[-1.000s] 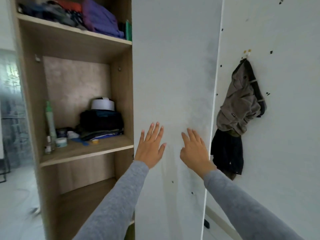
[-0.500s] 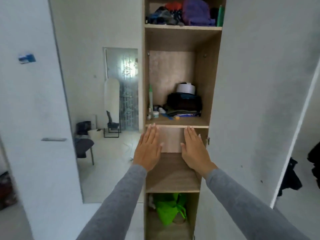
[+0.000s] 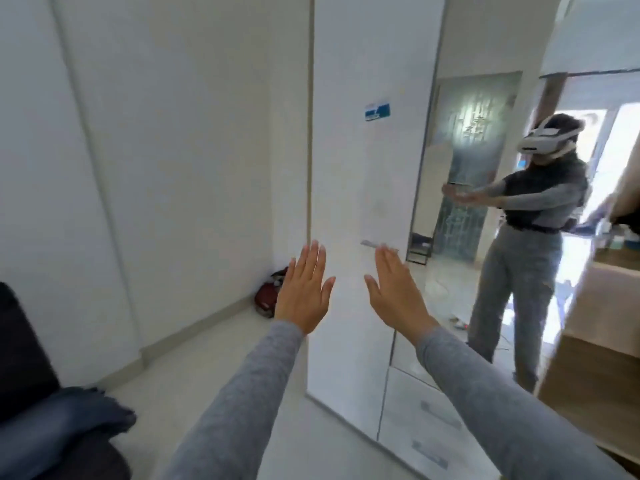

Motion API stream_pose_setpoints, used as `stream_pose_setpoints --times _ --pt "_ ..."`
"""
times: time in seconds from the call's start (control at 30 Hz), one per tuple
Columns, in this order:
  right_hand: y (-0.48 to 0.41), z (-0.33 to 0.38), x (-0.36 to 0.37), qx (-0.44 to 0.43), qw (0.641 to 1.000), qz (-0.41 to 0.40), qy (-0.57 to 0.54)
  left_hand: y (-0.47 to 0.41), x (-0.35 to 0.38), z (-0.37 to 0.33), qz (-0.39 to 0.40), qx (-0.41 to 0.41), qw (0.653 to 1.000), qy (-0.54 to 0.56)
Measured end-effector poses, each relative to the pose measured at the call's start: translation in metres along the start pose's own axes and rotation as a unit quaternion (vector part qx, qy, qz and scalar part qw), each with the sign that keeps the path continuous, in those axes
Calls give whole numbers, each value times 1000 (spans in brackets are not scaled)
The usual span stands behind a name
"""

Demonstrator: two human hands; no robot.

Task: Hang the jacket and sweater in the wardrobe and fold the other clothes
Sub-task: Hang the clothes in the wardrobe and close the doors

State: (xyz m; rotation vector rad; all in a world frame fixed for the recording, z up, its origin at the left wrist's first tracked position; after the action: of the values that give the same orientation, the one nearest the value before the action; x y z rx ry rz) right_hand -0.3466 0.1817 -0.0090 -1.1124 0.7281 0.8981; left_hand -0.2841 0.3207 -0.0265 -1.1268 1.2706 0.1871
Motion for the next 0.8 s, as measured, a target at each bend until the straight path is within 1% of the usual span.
stream_pose_setpoints --times 0.13,0.23,0.27,0.4,0.53,0.63,0.73,0.8 --pt "-42 104 70 -62 997 30 -40 36 -24 138 20 -76 995 -63" --pt "-65 161 111 -89 992 51 -69 71 -38 216 46 -126 986 -96" --pt "-75 192 132 -107 989 62 -80 87 -45 252 45 -143 982 -115" --pt "-96 289 204 -167 973 126 -101 140 -70 357 28 -217 962 -164" --pt "-109 371 269 -230 951 173 -111 187 -83 440 47 -285 932 -218" --pt "-133 430 318 -272 930 211 -130 206 -95 507 39 -333 908 -252" --pt "-166 475 354 -299 914 232 -144 211 -107 565 32 -384 889 -248" --pt "-193 501 383 -315 904 245 -154 210 -103 606 40 -417 878 -233"
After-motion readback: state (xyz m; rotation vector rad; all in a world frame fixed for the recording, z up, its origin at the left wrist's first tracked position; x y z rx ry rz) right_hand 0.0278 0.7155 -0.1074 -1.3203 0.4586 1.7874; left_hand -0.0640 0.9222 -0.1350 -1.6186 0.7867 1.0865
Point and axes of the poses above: each hand's wrist, its own y-axis away from the middle knuckle, its own x-axis out of the palm, z = x × y, the point moved 7 cm from there along -y, towards the middle knuckle, and after that the axes turned 3 degrees about z, right-handed, at the moved point
